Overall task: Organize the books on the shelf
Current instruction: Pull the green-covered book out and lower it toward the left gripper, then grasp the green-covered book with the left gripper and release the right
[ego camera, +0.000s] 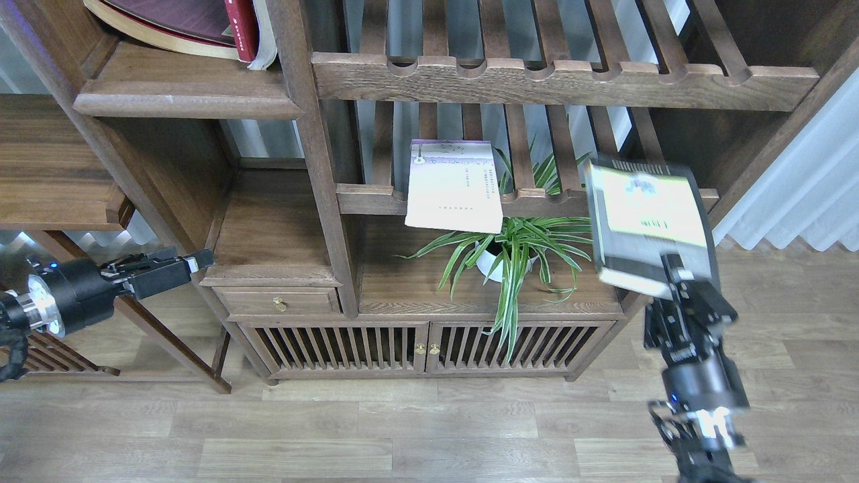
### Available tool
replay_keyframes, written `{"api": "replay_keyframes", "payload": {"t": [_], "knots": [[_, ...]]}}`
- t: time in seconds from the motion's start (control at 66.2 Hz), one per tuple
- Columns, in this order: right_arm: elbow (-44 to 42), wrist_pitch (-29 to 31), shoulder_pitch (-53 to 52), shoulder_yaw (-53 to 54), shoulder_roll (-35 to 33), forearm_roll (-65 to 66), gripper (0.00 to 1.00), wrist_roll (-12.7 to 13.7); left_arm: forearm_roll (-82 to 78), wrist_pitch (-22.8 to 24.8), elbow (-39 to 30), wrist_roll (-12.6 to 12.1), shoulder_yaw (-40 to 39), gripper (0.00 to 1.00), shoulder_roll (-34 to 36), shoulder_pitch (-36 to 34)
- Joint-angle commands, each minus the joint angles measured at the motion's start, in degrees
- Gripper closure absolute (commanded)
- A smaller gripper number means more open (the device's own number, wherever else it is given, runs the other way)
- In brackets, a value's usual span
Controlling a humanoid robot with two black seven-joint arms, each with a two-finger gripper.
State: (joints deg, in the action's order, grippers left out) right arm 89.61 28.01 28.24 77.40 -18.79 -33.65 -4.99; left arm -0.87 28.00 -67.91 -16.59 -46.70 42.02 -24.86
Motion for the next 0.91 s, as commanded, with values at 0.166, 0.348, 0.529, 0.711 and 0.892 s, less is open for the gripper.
{"api": "replay_keyframes", "payload": {"t": [0.166,0.348,0.529,0.711,0.892], "knots": [[-4.09,-0.01,4.28,-7.61,-1.51,-0.19,0.94,1.91,0.52,0.00,6.04,0.94,-2.60,0.00,-14.33,10.97],[-8.31,-0.01,1.55,-17.80,-0.89,0.60,0.94,2.88,6.76,0.00,6.04,1.65,-3.74,0.00,-27.08,18.88],[-11.12,-0.01,-1.79,-27.20,2.09,2.36,0.94,4.46,13.61,0.00,4.37,2.17,-2.52,0.00,-33.67,23.98],[-13.41,-0.01,-2.76,-31.52,5.43,2.89,0.93,7.45,16.34,0.00,1.12,7.01,2.05,0.00,-34.03,25.56],[-13.67,-0.01,-3.28,-34.77,7.19,3.41,0.92,8.07,16.43,0.00,0.94,11.67,9.96,0.02,-34.02,27.32]]}}
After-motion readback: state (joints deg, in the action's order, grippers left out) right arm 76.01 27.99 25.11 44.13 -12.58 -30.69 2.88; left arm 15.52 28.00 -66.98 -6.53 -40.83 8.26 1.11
